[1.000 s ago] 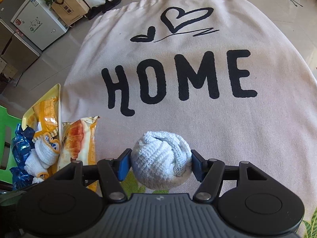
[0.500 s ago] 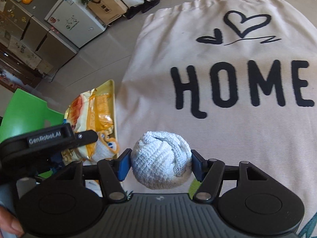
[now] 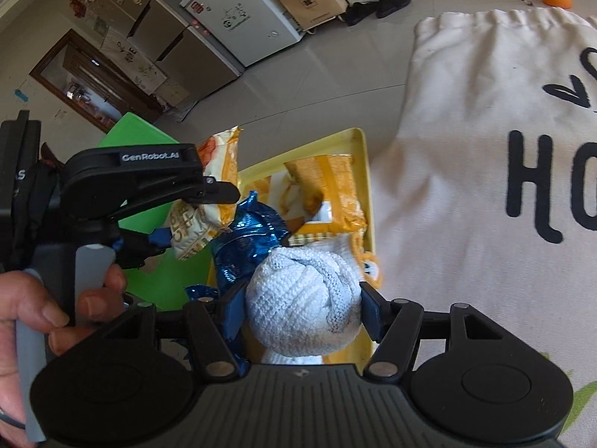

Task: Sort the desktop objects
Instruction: 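Carry the knit ball with the right tool to the tray while the left tool carries the croissant packet there, then open the right tool over the tray while the left tool releases the croissant packet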

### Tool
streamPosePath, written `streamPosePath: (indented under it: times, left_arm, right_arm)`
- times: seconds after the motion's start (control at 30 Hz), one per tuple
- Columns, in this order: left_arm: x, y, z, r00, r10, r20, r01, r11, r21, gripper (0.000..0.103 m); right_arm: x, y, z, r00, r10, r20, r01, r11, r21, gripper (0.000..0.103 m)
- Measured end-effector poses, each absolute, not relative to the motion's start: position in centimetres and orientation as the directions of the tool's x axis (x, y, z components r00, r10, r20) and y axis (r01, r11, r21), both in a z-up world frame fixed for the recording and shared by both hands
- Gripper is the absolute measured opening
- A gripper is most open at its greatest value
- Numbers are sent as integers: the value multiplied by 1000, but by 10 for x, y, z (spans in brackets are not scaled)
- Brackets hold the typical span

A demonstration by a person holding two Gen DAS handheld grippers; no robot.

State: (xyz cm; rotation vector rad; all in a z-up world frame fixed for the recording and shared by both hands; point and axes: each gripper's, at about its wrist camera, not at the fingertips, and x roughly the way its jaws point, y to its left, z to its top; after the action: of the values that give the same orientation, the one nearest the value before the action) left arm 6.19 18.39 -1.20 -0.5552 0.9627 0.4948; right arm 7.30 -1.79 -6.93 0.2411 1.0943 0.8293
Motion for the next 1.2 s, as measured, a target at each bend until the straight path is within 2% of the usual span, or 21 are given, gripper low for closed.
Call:
streamPosePath:
  times: [0.17,0.33,0.37,0.43,0.47,0.67,0.83,1.0,1.2]
  left_arm:
    - [61,196,-11,493,143,-858,-626,744,-236,59]
    - [65,198,-11,485,180,-856,-619,762,-191,59]
    - [66,200,-12,489,175,-854,-615,764,-195,59]
    - [68,202,-13,496,154,-854,-608,764,-216,59]
    - [68,203,-14,500,139,-855,-603,764,-228,59]
    - [70,200,-17,506,129,-853,-612,751,-250,77]
    - [67,200,-16,501,145,-853,-635,732,-248,80]
    - [66,196,-8,536,145,-832,-618,738,-270,91]
    - [69,183,-6,544,127,-830,-590,760,-271,92]
  right_arm:
    - [69,10,-77,157,734,-661,-491,639,592,62]
    - [67,32,-93,112,760,-640,-454,612,648,64]
    - [68,33,-96,109,763,-637,-440,612,657,65]
    - [70,34,-101,99,760,-642,-419,617,666,74]
    - [72,31,-102,93,758,-646,-413,620,667,74]
    - [76,22,-97,112,746,-657,-430,632,644,74]
    - [81,13,-96,130,739,-661,-401,649,646,74]
    - [80,5,-91,148,727,-671,-403,664,630,74]
    - [80,-4,-91,152,704,-694,-391,688,612,74]
